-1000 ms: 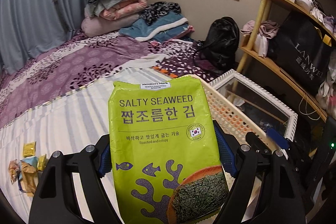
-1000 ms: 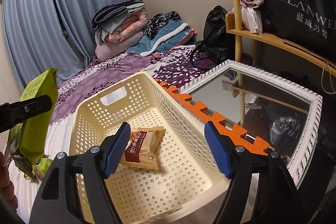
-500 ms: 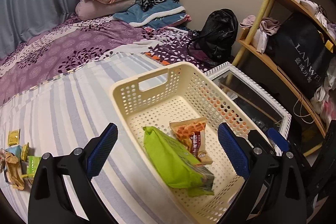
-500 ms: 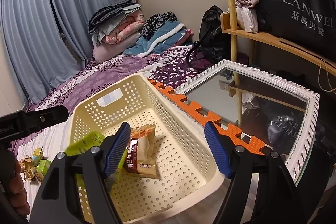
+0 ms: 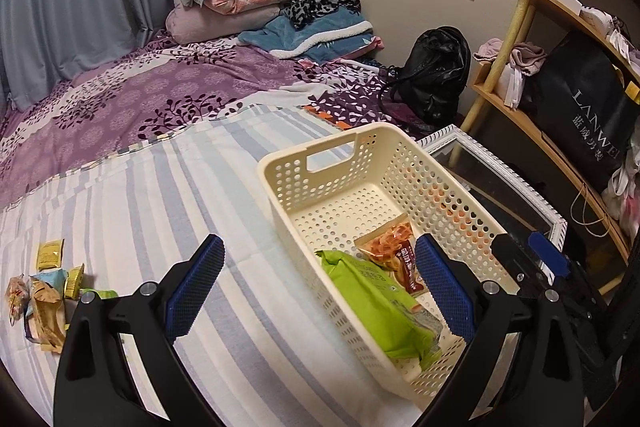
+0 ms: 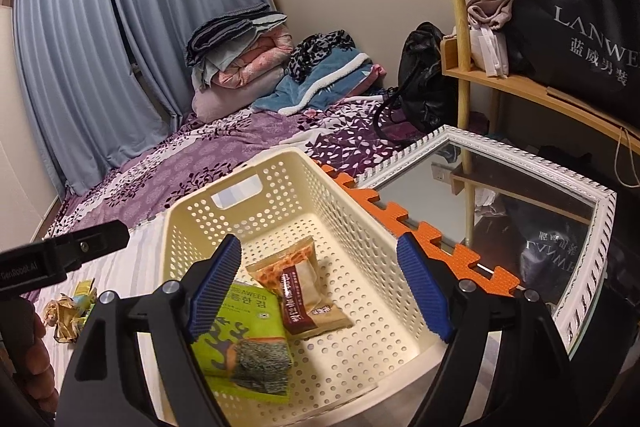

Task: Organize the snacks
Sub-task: 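Move both grippers back toward the remaining snack pile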

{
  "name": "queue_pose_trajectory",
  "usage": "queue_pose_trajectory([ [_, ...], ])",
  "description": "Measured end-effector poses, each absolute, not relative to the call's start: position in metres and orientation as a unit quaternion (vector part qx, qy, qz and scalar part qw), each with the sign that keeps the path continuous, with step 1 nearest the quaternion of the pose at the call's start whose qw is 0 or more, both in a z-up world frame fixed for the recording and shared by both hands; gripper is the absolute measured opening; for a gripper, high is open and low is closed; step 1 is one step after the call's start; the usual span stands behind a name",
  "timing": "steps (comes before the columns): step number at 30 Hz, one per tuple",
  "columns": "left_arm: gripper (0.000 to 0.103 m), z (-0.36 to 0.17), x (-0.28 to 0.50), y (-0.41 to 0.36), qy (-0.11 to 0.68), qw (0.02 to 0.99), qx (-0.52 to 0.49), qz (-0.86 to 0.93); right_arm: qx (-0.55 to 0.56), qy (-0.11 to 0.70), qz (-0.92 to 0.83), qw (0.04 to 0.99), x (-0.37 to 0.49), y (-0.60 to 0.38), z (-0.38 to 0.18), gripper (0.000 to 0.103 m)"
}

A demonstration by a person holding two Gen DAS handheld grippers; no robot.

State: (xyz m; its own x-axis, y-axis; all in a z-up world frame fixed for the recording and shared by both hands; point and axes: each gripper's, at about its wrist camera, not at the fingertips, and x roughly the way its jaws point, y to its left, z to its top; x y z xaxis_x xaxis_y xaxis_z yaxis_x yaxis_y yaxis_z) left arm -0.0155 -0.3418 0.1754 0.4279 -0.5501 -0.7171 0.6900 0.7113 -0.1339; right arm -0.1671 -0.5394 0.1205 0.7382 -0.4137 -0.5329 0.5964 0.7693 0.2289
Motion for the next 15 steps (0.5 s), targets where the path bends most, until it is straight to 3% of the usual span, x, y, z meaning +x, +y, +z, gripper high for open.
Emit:
queue_pose_trajectory([
  [15, 0.097, 0.171, 0.023, -0.246, 0.398, 0.867, 0.042, -0.295, 0.149, 0.233, -0.209, 0.938, -0.130, -0.475, 0.145, 0.085],
])
